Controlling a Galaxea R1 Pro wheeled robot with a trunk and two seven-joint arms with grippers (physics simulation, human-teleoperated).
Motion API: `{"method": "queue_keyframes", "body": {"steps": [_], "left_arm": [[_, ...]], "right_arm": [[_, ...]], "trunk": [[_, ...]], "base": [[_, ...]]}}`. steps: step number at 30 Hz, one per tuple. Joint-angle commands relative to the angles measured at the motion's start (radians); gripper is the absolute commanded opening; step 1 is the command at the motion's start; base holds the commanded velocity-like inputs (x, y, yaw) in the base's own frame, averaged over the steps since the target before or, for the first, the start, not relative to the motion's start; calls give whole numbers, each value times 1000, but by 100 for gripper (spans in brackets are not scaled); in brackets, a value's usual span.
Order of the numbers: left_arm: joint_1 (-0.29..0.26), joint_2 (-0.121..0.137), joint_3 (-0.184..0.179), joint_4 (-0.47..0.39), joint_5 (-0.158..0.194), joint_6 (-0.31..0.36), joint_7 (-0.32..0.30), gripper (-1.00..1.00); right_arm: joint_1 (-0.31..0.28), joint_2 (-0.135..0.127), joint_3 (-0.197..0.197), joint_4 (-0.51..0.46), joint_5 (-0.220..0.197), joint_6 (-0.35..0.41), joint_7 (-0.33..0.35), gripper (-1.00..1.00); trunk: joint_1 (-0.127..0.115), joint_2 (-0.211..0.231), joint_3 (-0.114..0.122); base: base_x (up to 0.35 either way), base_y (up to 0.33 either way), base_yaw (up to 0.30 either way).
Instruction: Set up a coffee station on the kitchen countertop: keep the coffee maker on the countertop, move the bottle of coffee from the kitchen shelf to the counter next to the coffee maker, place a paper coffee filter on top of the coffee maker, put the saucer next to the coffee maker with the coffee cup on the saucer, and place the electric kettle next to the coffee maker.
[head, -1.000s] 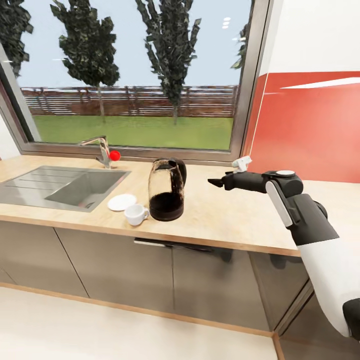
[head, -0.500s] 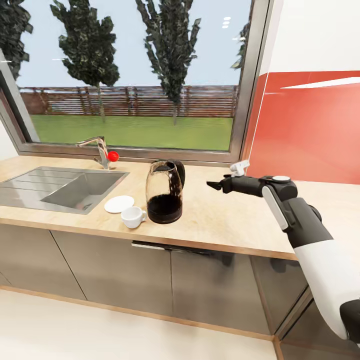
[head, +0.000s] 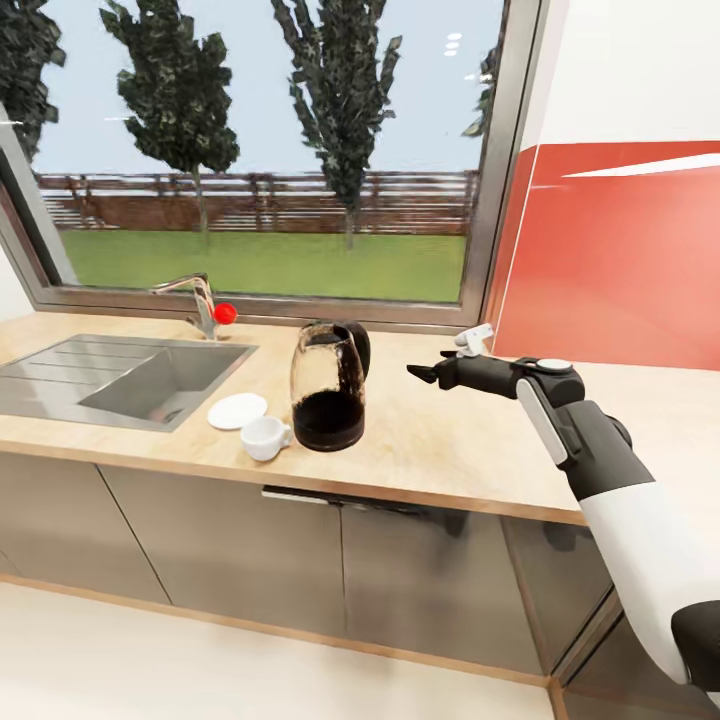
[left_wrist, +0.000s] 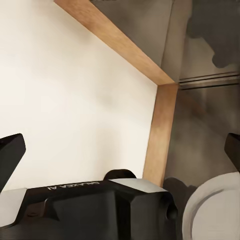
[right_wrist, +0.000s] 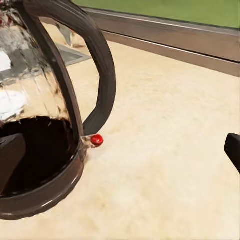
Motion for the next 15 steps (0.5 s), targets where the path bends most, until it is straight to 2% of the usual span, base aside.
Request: {"method": "queue_keyframes", "body": {"steps": [1,4,11,15], "left_arm": [[0,0,-5,1,2,-9,-1,100],[0,0,-5,1,2,-9,-1,100],[0,0,-5,1,2,-9,-1,100],[-1,0,-5,1,2,-9,-1,100]], "right_arm": [[-1,-1,1,-1,-7,6,-2,100],[-1,0,1,-1,-7,6,-2,100],[-1,0,5,-1,-7,4,-2,100],[-1,0,42,0,-8,-19,-3,100]], "trunk": [[0,-1,-1],[0,-1,-1],[0,-1,-1],[0,-1,-1]], "base": [[148,0,0],[148,0,0],[43,9,0],[108,80,0]]}}
